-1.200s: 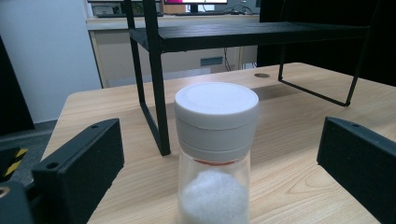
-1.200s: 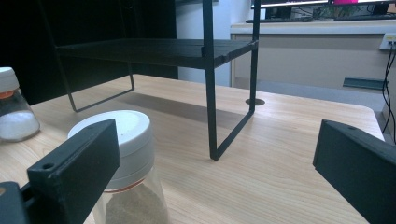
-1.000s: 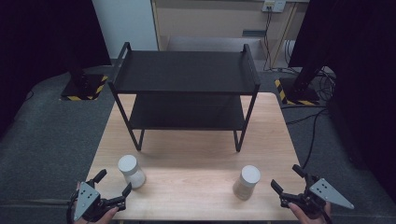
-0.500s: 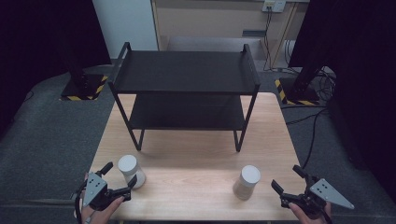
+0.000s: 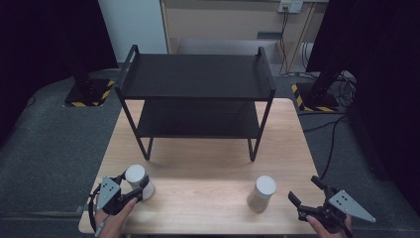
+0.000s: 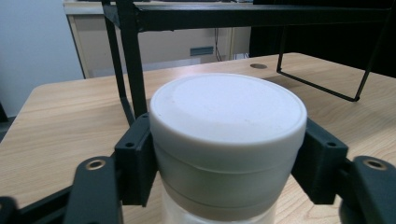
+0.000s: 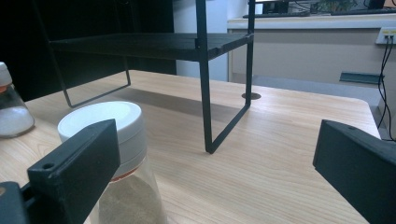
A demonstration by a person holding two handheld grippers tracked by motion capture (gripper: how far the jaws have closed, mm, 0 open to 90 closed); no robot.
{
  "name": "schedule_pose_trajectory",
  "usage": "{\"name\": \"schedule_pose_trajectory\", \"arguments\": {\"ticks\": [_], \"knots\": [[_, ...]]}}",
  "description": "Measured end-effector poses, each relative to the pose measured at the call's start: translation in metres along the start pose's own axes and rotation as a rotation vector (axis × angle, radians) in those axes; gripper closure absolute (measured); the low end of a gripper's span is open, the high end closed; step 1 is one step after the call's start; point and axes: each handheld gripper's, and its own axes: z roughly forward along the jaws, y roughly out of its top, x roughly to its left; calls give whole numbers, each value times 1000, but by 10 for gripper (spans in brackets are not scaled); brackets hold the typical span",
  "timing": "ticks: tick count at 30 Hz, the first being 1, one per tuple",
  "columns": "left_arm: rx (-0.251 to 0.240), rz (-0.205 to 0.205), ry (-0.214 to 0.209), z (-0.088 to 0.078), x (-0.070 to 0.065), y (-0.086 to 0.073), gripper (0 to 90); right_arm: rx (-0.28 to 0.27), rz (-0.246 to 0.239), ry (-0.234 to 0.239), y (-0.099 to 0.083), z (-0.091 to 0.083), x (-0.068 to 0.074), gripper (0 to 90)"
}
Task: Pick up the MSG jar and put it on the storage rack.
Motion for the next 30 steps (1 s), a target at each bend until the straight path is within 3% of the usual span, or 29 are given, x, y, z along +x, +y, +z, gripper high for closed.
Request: {"name": "schedule_pose_trajectory", "arguments": {"ticks": [12, 23, 30], "knots": [[2, -12, -20, -8, 7, 7, 326, 7, 1, 0, -1, 1, 0, 13], [-20, 11, -69, -19, 13, 27, 326, 15, -4, 5, -2, 2, 0, 14], [-10, 52, -106, -22, 16, 39, 326, 18, -6, 9, -1, 3, 1, 15]]}}
